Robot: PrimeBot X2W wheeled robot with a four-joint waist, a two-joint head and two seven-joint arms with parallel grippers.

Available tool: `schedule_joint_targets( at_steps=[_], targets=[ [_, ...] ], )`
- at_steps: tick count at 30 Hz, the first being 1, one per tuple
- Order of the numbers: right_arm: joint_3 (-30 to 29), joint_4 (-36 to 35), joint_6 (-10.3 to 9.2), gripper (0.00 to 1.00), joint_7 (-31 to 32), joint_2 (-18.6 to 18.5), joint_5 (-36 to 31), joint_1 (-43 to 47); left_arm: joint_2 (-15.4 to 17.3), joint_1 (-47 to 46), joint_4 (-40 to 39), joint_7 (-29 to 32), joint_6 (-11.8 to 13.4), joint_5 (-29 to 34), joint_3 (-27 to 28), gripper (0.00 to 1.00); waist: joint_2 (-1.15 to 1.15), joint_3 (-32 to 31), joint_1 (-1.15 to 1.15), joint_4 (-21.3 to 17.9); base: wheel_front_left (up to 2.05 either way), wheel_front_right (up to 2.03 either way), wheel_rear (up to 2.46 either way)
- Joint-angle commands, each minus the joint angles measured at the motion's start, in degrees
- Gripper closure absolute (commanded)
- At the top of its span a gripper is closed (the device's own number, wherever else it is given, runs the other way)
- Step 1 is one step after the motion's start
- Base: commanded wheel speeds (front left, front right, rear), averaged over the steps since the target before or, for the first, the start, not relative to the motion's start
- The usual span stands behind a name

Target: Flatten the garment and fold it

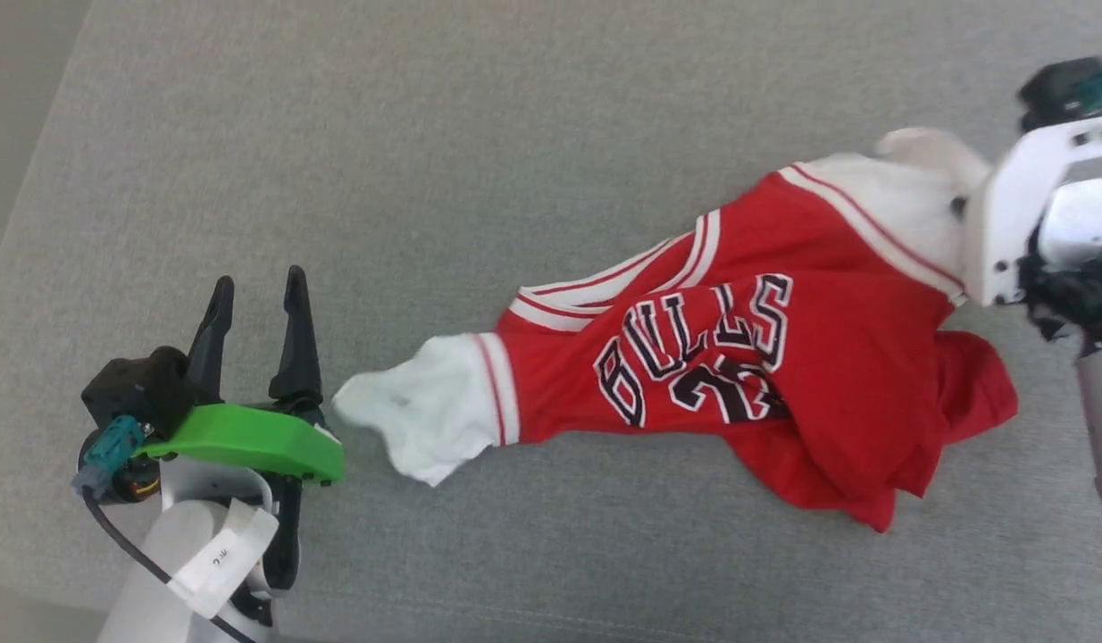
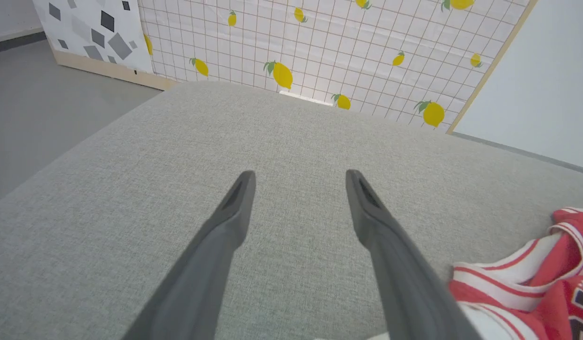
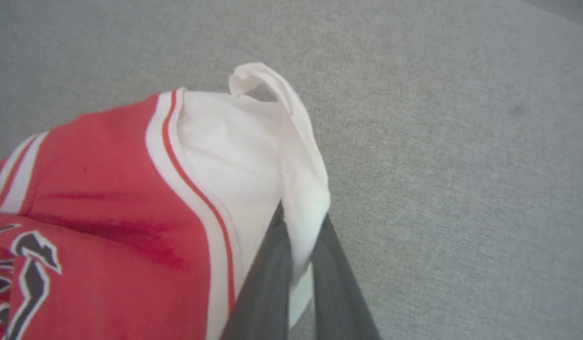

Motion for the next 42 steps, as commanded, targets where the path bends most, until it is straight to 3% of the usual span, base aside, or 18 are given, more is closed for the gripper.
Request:
schedule_joint_targets(
  at_steps=[1,7,10,16,17,18,25,29,33,39,42],
  targets=[
    [-2.1,-0.8,-0.09,1.0,-1.2,0.2,0.0,1.1,0.5,0.2,0.1,0.0,-0.1,0.6,0.1,0.0,0.0,-3.2,0.0,-2.8,0.0,0.0,0.0],
    [-13.8,-4.3,-0.09,1.0,-2.8,1.8,0.1,9.0,0.9,1.5,-0.4,0.7,0.2,0.2,0.0,0.0,0.0,-6.2,0.0,-5.1,0.0,0.0,0.0],
    [-19.3,-6.8,-0.09,1.0,-2.6,5.1,0.2,16.0,1.1,2.1,-0.6,1.0,0.2,-0.2,0.1,0.0,0.0,-7.0,0.0,-6.0,0.0,0.0,0.0],
    [-24.2,-9.4,-0.09,1.0,-2.4,13.3,1.2,27.8,1.2,3.4,-0.8,1.6,0.4,-1.0,0.0,0.0,0.0,-7.4,0.0,-7.4,0.0,0.0,0.0],
    [-24.4,-9.7,-0.09,0.6,-3.0,13.6,1.5,28.1,1.2,3.5,-0.7,1.7,0.4,-1.1,0.0,0.0,0.0,-7.4,0.0,-7.4,0.0,0.0,0.0],
    [-24.6,-10.2,-0.09,0.0,-4.3,13.9,1.7,28.4,1.3,3.5,-0.7,1.8,0.4,-1.2,-0.1,0.0,0.0,-7.4,0.0,-7.4,0.0,0.0,0.0],
    [-27.8,-16.3,-0.09,0.0,-16.6,15.0,6.9,31.2,1.1,3.7,0.2,2.4,0.0,-1.6,-0.9,0.0,0.0,-9.2,0.0,-6.5,0.0,0.0,0.0],
    [-27.5,-20.4,-0.09,0.0,-25.0,15.2,12.0,37.2,0.6,4.9,0.8,3.1,0.2,-2.5,-1.4,0.0,0.0,-10.8,0.0,-6.2,0.0,0.0,0.0],
    [-27.5,-22.0,-0.09,0.0,-27.6,15.2,12.6,38.4,0.3,5.2,1.5,5.2,0.5,-3.2,-2.1,0.0,0.0,-11.0,0.0,-6.3,0.0,0.0,0.0],
    [-29.3,-23.9,-0.09,0.0,-28.0,15.2,11.1,36.9,0.0,-2.1,4.4,17.7,2.8,-4.2,-4.7,0.0,0.0,-9.7,0.0,-5.6,0.0,0.0,0.0],
    [-30.0,-24.4,-0.09,0.0,-27.5,15.2,10.1,35.8,0.1,-8.7,7.2,29.5,4.0,-4.2,-8.1,0.0,0.0,-8.5,0.0,-5.6,0.0,0.0,0.0]
  ],
)
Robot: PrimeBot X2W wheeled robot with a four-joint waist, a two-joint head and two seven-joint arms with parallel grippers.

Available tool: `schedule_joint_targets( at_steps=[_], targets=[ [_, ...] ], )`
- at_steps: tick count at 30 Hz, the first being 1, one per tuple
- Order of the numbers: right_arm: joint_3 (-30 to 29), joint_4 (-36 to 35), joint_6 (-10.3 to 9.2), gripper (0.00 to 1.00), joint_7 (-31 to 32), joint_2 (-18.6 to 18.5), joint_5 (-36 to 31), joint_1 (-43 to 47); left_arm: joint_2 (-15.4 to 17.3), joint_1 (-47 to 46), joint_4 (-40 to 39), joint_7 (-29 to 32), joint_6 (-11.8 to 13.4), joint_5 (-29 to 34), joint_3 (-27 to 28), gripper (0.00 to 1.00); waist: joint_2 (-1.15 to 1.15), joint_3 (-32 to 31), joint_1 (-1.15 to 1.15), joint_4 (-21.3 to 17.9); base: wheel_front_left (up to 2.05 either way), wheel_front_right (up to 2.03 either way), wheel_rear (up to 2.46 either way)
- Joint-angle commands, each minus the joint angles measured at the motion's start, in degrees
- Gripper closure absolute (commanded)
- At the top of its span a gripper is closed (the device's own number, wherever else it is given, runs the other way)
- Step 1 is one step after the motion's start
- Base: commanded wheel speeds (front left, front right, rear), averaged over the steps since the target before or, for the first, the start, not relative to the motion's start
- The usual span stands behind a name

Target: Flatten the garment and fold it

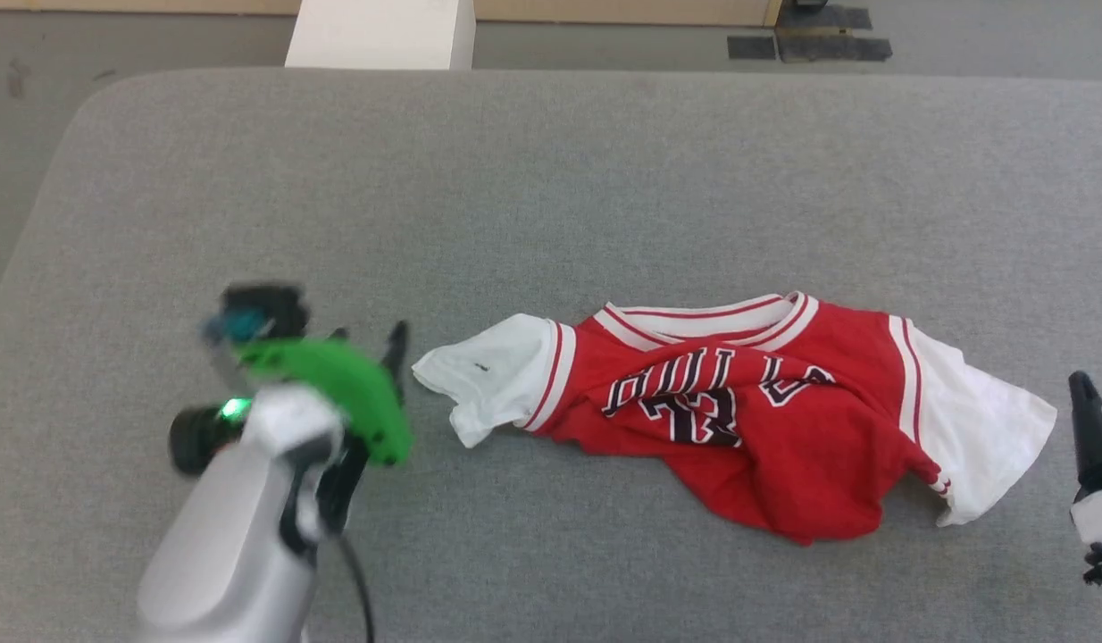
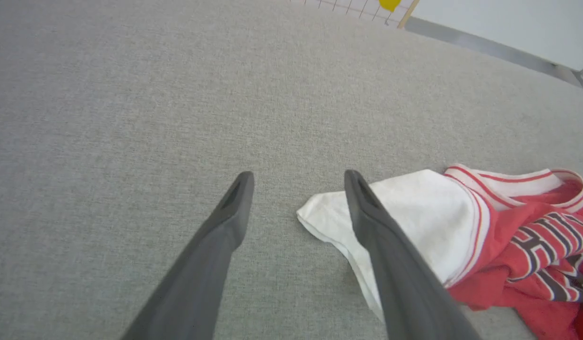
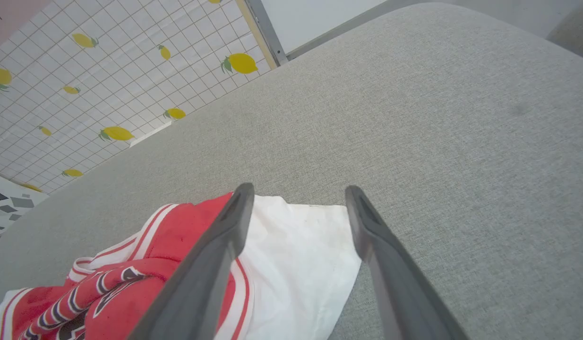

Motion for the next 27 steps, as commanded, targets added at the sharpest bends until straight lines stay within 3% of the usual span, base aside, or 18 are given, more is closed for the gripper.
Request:
schedule_joint_targets(
  at_steps=[1,5,10,17,25,26,27],
  targets=[
    [-0.1,-0.4,-0.08,0.0,0.3,0.1,-0.6,-1.1,0.0,-2.9,1.0,3.9,0.4,0.3,-1.4,0.0,0.0,1.0,0.0,0.0,0.0,0.0,0.0],
    [-0.3,-0.8,-0.08,0.0,0.8,0.1,-1.1,-1.8,-0.2,-10.7,4.8,20.0,0.7,0.5,-6.6,0.0,0.0,2.6,0.0,-0.5,0.0,0.0,0.0],
    [-0.3,-1.3,-0.08,0.0,1.1,0.1,-1.1,-2.8,0.2,-17.0,9.2,30.3,0.5,2.1,-10.6,0.0,0.0,4.9,0.0,-1.7,0.0,0.0,0.0],
    [-0.1,-1.5,-0.08,0.0,0.9,0.1,-0.8,-4.5,1.5,-19.4,16.5,34.1,-0.8,4.3,-13.9,0.0,0.0,7.5,0.0,-3.5,0.0,0.0,0.0],
    [-0.4,-1.2,-0.08,0.0,0.6,0.1,-0.9,-4.9,-0.8,-16.8,20.4,32.3,-4.4,1.7,-15.1,0.0,0.0,8.3,0.0,-3.7,0.0,0.0,0.0],
    [-0.5,-1.1,-0.08,0.0,0.7,0.1,-0.9,-5.0,-0.9,-16.7,20.7,32.5,-4.7,1.5,-15.3,0.64,0.0,8.3,0.0,-3.6,0.0,0.0,0.0],
    [-0.4,-1.0,-0.08,0.0,0.7,0.1,-0.9,-5.2,-1.2,-16.5,21.0,32.6,-5.2,1.1,-15.4,1.0,0.0,8.2,0.0,-3.6,0.0,0.0,0.0]
  ],
)
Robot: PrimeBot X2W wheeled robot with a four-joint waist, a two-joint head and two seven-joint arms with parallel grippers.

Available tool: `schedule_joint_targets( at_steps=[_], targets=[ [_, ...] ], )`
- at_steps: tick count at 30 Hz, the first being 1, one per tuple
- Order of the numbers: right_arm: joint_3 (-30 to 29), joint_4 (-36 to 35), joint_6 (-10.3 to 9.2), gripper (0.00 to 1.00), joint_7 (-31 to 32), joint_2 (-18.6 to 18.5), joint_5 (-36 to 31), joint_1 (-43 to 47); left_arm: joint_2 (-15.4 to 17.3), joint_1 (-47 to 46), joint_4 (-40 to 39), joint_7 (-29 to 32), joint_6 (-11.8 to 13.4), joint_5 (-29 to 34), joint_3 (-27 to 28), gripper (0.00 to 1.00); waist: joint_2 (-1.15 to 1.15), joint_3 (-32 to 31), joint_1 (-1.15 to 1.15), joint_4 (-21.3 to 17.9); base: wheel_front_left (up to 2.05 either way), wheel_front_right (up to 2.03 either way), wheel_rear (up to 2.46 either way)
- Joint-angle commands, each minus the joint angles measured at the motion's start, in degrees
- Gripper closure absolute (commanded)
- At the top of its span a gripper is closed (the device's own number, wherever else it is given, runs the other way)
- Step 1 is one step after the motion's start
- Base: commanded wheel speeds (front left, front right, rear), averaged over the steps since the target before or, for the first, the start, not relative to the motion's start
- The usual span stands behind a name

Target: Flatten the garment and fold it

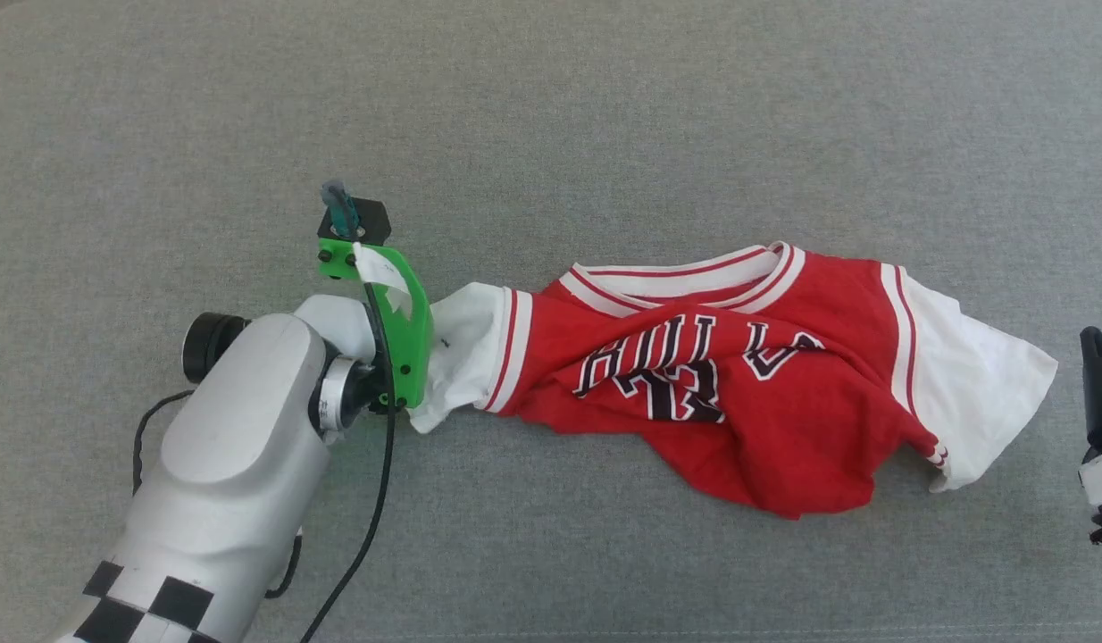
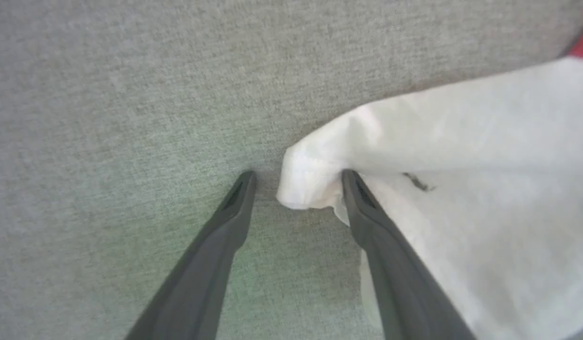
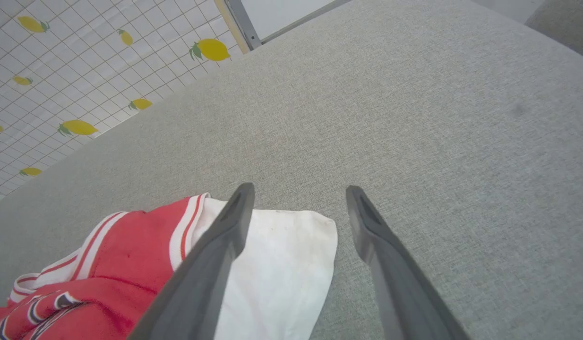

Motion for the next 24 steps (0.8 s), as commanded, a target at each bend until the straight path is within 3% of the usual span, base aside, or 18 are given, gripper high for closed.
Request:
schedule_joint_targets(
  at_steps=[1,7,13,17,24],
  targets=[
    [0.1,0.0,-0.08,0.0,-0.1,0.0,0.0,-1.2,-2.6,3.8,2.8,1.0,-1.2,-1.7,-1.8,1.0,-0.01,-0.1,0.0,0.0,0.0,0.0,0.0],
    [-0.2,-0.7,-0.08,0.0,0.4,0.0,-1.5,-1.9,-3.2,4.2,-0.5,-2.9,-2.0,-5.0,1.3,1.0,-0.01,-1.3,0.0,0.1,0.0,0.0,0.0],
    [-0.6,-3.7,-0.08,0.0,5.2,-1.0,-6.5,-3.0,-1.6,5.5,-8.9,-8.7,-0.3,-7.3,6.8,1.0,-0.01,-2.0,0.0,0.0,0.0,0.0,0.0],
    [2.0,-3.3,-0.08,0.0,13.9,-5.0,-9.9,-6.0,0.5,7.9,-16.4,-11.0,2.0,-8.0,10.2,1.0,-0.01,-1.6,0.0,-0.4,0.0,0.0,0.0],
    [11.4,3.4,-0.08,0.0,27.2,-13.8,-13.4,-10.8,1.9,13.5,-27.6,-12.4,5.5,-8.7,12.8,1.0,-0.01,0.5,0.0,0.4,0.0,0.0,0.0]
  ],
)
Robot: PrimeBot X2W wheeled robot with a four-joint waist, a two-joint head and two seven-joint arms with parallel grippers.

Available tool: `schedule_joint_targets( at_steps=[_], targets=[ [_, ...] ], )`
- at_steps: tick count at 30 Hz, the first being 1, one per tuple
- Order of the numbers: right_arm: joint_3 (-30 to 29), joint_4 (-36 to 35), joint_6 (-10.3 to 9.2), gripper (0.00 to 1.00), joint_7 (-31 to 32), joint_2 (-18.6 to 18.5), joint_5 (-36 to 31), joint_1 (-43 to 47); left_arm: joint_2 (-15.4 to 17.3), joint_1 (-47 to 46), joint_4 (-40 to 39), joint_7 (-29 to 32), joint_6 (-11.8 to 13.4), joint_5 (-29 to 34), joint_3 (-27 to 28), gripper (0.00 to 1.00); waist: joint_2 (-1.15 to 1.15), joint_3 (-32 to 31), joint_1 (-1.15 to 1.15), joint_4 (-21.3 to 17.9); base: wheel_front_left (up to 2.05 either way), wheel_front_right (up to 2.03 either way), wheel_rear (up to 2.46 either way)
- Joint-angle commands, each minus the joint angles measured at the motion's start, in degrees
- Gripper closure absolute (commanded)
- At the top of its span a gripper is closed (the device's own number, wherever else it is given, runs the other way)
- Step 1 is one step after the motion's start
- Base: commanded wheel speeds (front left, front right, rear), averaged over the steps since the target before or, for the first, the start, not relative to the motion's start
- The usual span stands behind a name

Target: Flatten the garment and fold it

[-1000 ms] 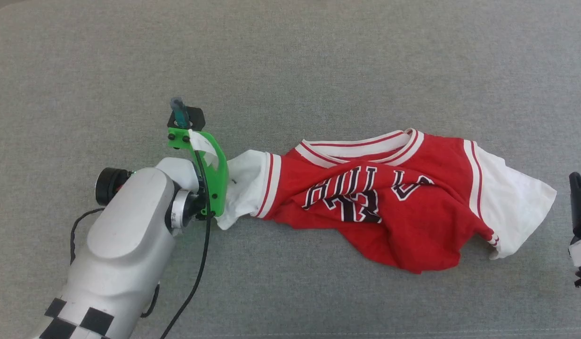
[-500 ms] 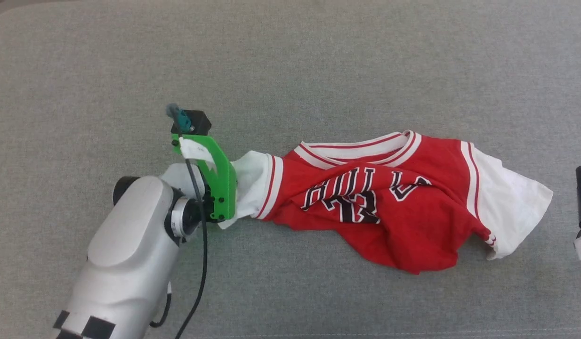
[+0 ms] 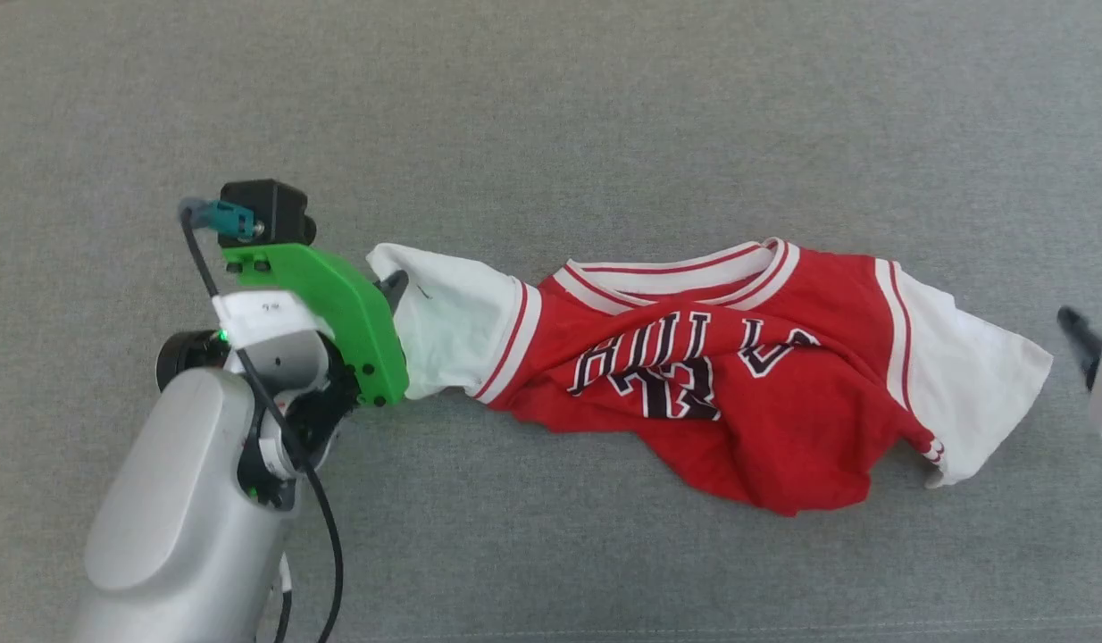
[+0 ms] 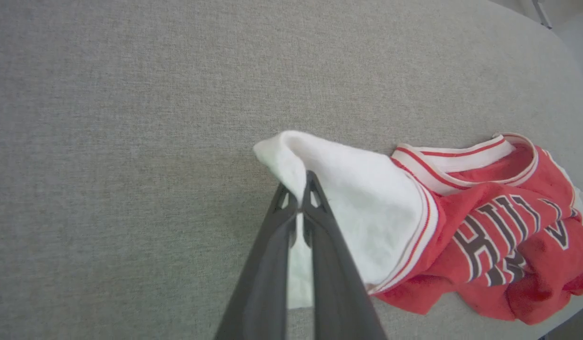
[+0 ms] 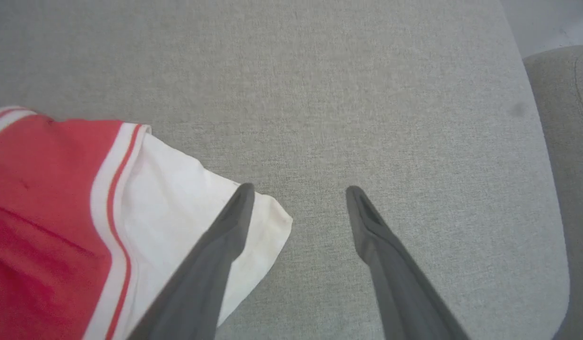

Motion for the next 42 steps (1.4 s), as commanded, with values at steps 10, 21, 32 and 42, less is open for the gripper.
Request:
schedule_joint_targets(
  at_steps=[10,21,32,42],
  targets=[
    [8.1,7.8,-0.08,0.0,4.7,-2.1,-1.3,-0.6,0.7,4.2,-6.1,-1.1,1.8,0.0,0.0,1.0,0.0,3.9,0.0,2.5,0.0,0.0,0.0],
    [12.0,12.1,-0.08,1.0,4.1,-3.4,2.2,-1.2,0.7,5.4,-4.9,-2.6,1.8,-0.4,0.4,1.0,0.0,3.7,0.0,2.3,0.0,0.0,0.0],
    [5.9,3.6,-0.08,1.0,-3.3,-1.6,6.9,-2.2,0.4,7.9,-3.2,-5.7,1.1,-1.7,1.7,1.0,0.0,-2.4,0.0,1.7,0.0,0.0,0.0],
    [2.8,-9.5,-0.08,1.0,-4.4,4.7,16.3,3.4,0.9,13.0,-3.7,-10.9,1.7,-2.7,5.0,1.0,0.0,-9.7,0.0,0.8,0.0,0.0,0.0]
  ],
)
